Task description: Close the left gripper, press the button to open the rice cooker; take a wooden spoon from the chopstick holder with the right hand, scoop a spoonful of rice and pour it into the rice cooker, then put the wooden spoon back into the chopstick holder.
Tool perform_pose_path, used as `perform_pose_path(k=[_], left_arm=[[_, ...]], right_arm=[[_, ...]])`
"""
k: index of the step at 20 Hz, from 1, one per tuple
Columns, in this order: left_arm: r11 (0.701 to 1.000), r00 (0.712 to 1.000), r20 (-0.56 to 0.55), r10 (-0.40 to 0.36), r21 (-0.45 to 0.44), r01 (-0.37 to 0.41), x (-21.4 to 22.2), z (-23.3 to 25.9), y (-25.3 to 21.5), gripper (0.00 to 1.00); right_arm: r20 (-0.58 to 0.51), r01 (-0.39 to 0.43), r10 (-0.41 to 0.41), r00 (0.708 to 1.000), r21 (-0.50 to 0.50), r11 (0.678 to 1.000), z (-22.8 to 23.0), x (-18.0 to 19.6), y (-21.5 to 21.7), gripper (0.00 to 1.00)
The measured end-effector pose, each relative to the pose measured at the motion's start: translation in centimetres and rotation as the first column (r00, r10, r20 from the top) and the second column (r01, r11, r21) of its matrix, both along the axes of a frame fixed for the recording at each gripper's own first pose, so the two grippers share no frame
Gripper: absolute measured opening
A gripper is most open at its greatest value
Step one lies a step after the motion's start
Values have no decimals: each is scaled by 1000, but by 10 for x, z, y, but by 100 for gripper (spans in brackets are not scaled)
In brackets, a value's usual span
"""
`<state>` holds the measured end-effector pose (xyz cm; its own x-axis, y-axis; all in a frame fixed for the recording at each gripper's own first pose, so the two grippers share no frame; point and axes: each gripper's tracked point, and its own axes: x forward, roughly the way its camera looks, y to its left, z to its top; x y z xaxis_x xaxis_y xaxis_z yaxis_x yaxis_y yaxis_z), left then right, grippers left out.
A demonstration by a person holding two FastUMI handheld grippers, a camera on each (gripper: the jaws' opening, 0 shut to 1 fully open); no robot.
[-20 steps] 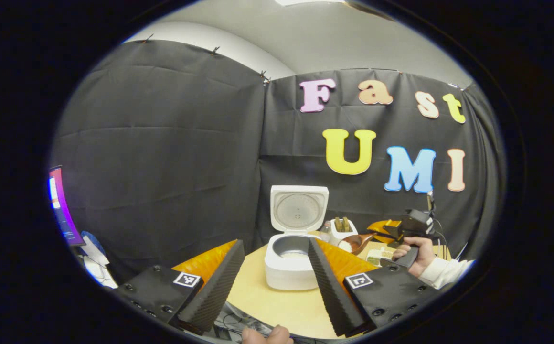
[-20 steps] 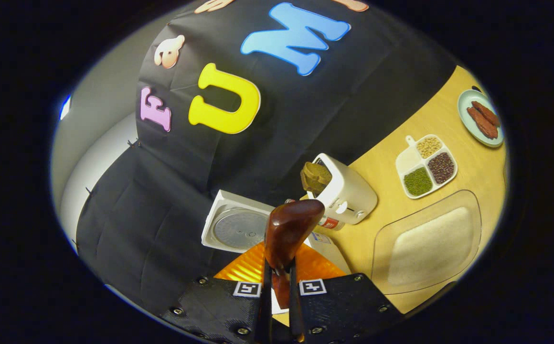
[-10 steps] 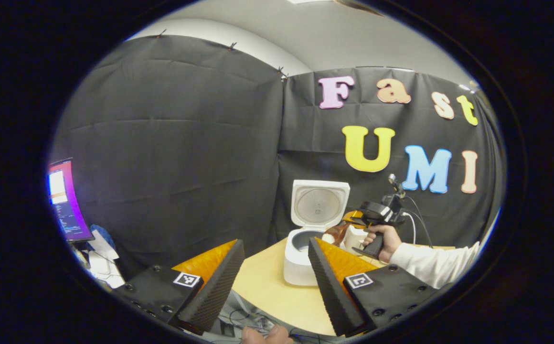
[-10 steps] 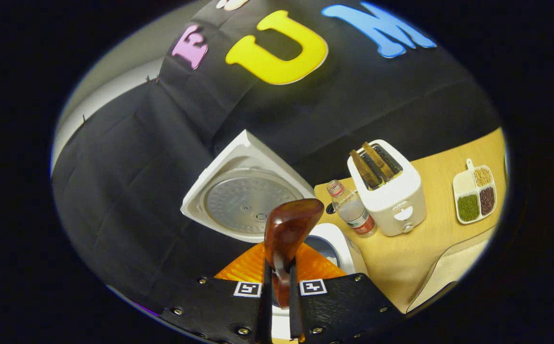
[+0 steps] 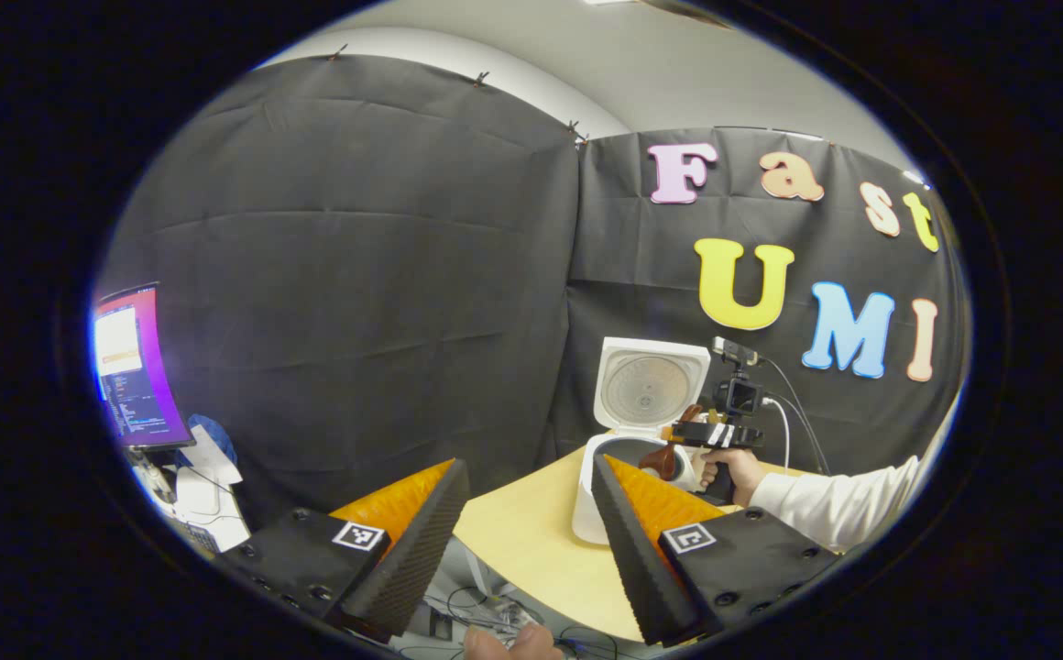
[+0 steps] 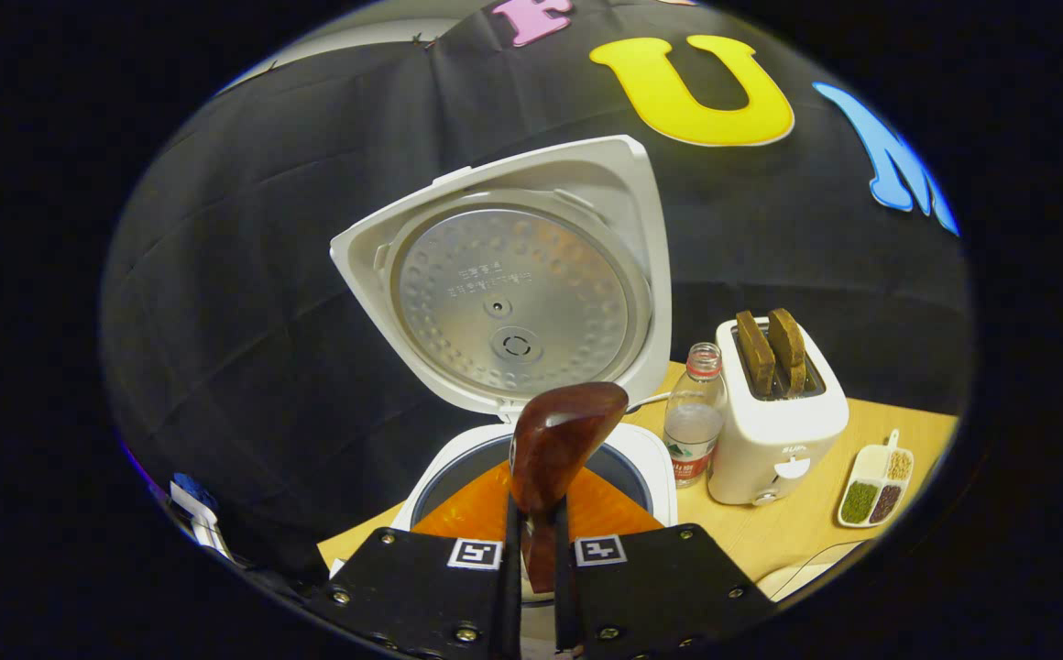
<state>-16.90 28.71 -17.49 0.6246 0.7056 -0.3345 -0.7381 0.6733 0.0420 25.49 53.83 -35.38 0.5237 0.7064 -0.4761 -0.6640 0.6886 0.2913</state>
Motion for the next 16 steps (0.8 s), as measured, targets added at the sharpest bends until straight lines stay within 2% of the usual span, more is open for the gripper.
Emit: perform_pose_path(k=[1,2,4,8,11,15,16], left_arm=[[1000,1000,-1,2,-2,-2,-1,-2,1,95],[1000,1000,0,2,-6,-2,-2,-3,1,88],[1000,1000,-1,4,-8,-4,-2,-4,4,89],[1000,1000,7,9,-6,-9,0,2,6,88],[1000,1000,11,7,-2,-7,-4,5,6,89],[1000,1000,31,1,2,-1,-10,14,5,88],[1000,999,33,-1,4,1,-12,17,5,100]], right_arm=[[38,-7,7,999,-23,1000,2,0,-1,15],[85,-15,19,996,-50,999,4,2,-1,14],[183,-34,52,982,-102,994,12,3,-1,14],[369,-54,129,921,-206,977,22,1,7,15],[450,-64,172,876,-246,967,34,-8,13,15],[392,-64,117,913,-147,987,58,-16,15,14],[365,-63,103,925,-120,991,63,-15,13,15]])
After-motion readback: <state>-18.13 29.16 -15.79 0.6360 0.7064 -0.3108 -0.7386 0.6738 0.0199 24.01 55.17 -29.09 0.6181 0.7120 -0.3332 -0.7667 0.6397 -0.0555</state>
